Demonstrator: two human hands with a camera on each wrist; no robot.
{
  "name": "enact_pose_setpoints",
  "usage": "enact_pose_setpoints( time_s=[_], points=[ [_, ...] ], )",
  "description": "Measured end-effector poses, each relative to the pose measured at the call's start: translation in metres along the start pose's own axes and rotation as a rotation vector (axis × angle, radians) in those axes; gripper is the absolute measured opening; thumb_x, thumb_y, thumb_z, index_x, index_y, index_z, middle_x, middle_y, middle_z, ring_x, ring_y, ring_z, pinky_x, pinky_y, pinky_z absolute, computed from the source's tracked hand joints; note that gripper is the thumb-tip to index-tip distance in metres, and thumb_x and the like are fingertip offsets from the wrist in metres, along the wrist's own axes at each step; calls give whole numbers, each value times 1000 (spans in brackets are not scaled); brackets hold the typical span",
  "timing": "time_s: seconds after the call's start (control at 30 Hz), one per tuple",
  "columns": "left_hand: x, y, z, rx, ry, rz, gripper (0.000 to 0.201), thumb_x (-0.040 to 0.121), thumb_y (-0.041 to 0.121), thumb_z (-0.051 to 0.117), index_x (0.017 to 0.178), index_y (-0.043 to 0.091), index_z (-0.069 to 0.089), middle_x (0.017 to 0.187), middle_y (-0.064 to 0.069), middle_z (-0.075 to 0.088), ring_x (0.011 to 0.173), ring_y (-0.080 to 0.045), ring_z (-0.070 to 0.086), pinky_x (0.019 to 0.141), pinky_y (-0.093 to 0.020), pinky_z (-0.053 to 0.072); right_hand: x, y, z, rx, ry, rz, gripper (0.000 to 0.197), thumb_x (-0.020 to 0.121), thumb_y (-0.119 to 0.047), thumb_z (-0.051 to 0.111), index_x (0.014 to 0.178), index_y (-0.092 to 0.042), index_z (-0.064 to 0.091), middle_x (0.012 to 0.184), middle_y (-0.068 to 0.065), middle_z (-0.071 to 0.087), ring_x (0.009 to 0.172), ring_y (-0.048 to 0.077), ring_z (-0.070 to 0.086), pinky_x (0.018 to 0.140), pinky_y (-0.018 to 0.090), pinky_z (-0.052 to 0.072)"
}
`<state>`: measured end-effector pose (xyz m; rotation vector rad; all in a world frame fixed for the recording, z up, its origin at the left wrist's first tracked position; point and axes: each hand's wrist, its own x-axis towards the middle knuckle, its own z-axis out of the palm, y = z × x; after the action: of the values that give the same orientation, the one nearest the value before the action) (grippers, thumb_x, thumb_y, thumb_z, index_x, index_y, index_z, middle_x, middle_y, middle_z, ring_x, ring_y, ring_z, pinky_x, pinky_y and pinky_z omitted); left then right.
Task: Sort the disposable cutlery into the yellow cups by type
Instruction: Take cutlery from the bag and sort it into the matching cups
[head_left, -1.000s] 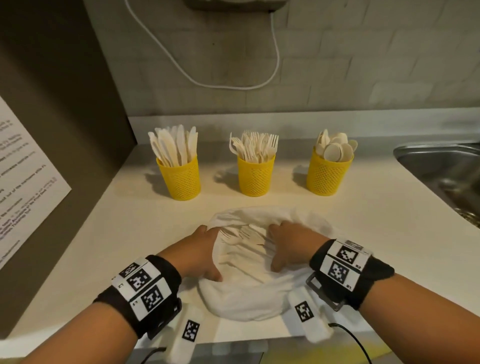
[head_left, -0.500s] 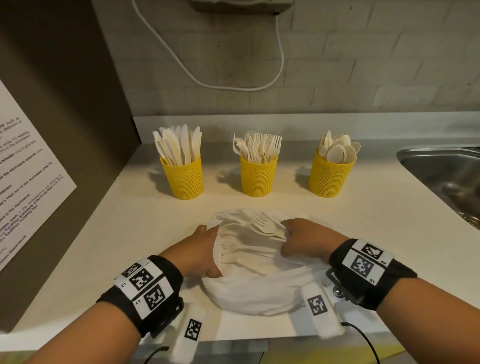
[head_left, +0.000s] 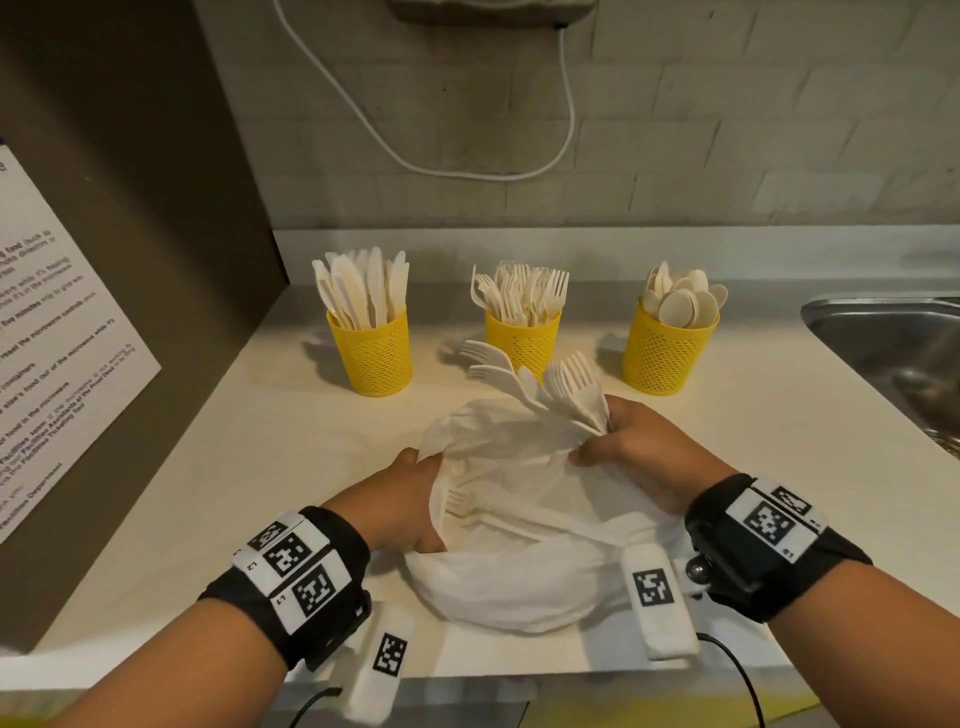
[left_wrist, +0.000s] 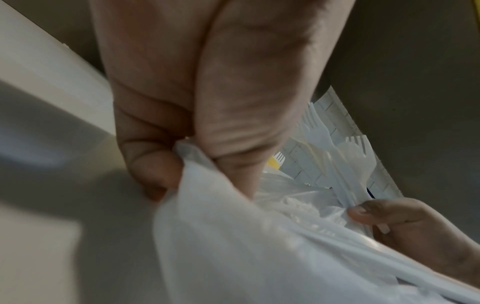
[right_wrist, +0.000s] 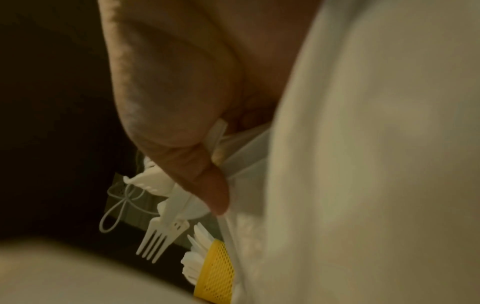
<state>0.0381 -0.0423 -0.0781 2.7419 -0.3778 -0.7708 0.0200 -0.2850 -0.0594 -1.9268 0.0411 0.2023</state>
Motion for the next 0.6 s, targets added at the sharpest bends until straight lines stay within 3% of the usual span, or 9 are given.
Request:
enact_pose_setpoints(
  time_s=[0.17, 0.3, 0.4, 0.5, 0.6],
  points=[
    [-1, 2, -1, 21, -7, 7, 103, 70, 30, 78, 148, 21, 12, 142, -6, 24, 127, -28, 42, 104, -34, 36, 0, -2, -4, 269, -13, 5, 34, 66, -6, 65, 99, -12, 66, 94, 12, 67, 87, 27, 60, 86, 41, 46],
    [0, 3, -2, 24, -16, 5, 102, 69, 30, 78, 148, 22, 13, 140, -6, 26, 125, -28, 43, 103, -35, 37, 2, -3, -11, 383, 64, -5, 19, 66, -2, 61, 83, -10, 66, 77, 13, 63, 75, 28, 59, 74, 38, 46],
    [0, 2, -3, 30, -19, -2, 102, 69, 30, 78, 148, 21, 13, 141, -6, 25, 125, -29, 43, 102, -35, 38, 3, 2, -17, 406, 125, -17, 17, 73, 1, 62, 88, -6, 66, 84, 18, 64, 81, 33, 61, 78, 43, 49],
    [0, 1, -2, 27, -14, -9, 103, 69, 31, 78, 148, 21, 13, 141, -6, 25, 125, -29, 43, 103, -34, 38, 5, 4, -20, 465, 158, -34, 16, 69, 1, 61, 85, -2, 63, 76, 16, 63, 75, 29, 61, 75, 41, 50],
    [1, 0, -2, 25, -10, -15, 102, 68, 32, 79, 147, 20, 15, 140, -6, 26, 124, -29, 44, 102, -35, 39, 7, 1, -26, 617, 207, -78, 27, 78, 6, 54, 103, 1, 59, 75, 13, 61, 70, 20, 63, 71, 33, 54]
  ],
)
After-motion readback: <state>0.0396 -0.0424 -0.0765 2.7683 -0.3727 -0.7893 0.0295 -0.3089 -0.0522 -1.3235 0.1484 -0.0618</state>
